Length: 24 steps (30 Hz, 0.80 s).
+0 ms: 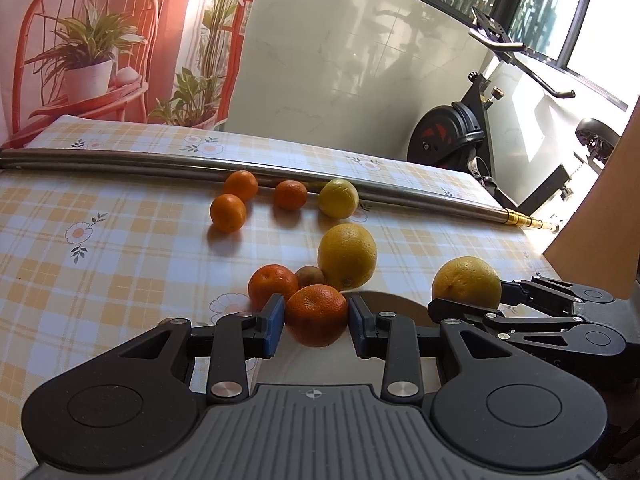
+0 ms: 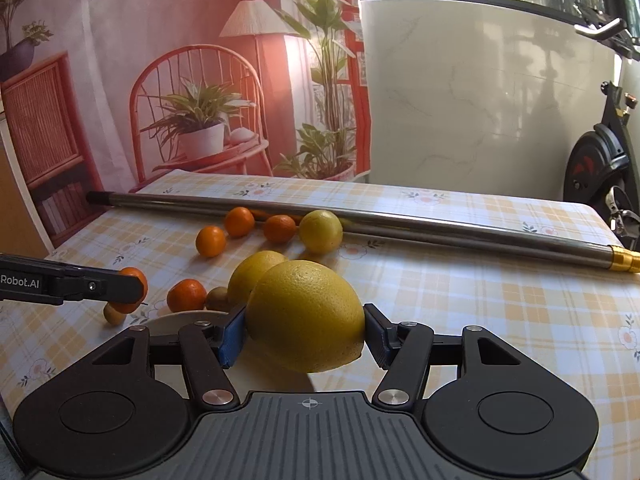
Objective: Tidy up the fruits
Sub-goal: 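Carry the orange toward the plate while the right tool grasps a yellow lemon, then lower the orange and lemon into the plate and open both tools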
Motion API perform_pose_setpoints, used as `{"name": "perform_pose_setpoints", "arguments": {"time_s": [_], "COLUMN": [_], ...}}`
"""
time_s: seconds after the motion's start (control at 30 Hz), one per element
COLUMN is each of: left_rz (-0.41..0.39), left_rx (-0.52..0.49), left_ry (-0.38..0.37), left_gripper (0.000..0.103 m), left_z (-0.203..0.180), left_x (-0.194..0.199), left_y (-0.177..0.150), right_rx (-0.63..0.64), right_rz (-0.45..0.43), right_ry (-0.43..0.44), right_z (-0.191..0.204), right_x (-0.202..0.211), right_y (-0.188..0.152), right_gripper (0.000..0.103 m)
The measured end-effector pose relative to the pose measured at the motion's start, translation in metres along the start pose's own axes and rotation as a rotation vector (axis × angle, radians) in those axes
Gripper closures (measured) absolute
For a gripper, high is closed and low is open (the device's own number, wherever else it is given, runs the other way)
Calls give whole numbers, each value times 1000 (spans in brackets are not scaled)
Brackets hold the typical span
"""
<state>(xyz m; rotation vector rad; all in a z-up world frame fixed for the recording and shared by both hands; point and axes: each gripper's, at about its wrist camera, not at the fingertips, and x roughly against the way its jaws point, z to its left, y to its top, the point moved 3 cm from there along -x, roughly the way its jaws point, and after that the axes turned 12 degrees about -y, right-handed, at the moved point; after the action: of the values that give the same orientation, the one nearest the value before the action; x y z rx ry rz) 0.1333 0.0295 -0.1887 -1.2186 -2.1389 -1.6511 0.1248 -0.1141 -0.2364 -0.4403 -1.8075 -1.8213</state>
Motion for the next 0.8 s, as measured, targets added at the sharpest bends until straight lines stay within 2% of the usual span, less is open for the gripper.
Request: {"name": "perform_pose_setpoints", "arguments": {"time_s": [0.33,0.8], "left_rz": [44,96], "left_rx": [-28,-45], "left_ry": [12,46], "left_gripper": [67,67], "left_z": [0,2], "left_x": [-3,-7], "left_y": [-13,-22], "right_rx": [32,36], "right_rz": [45,100], "right_ry": [25,17], "right_z": [22,26], "right_x": [13,6], "right_y": [-12,-22], "right_gripper": [47,47]}}
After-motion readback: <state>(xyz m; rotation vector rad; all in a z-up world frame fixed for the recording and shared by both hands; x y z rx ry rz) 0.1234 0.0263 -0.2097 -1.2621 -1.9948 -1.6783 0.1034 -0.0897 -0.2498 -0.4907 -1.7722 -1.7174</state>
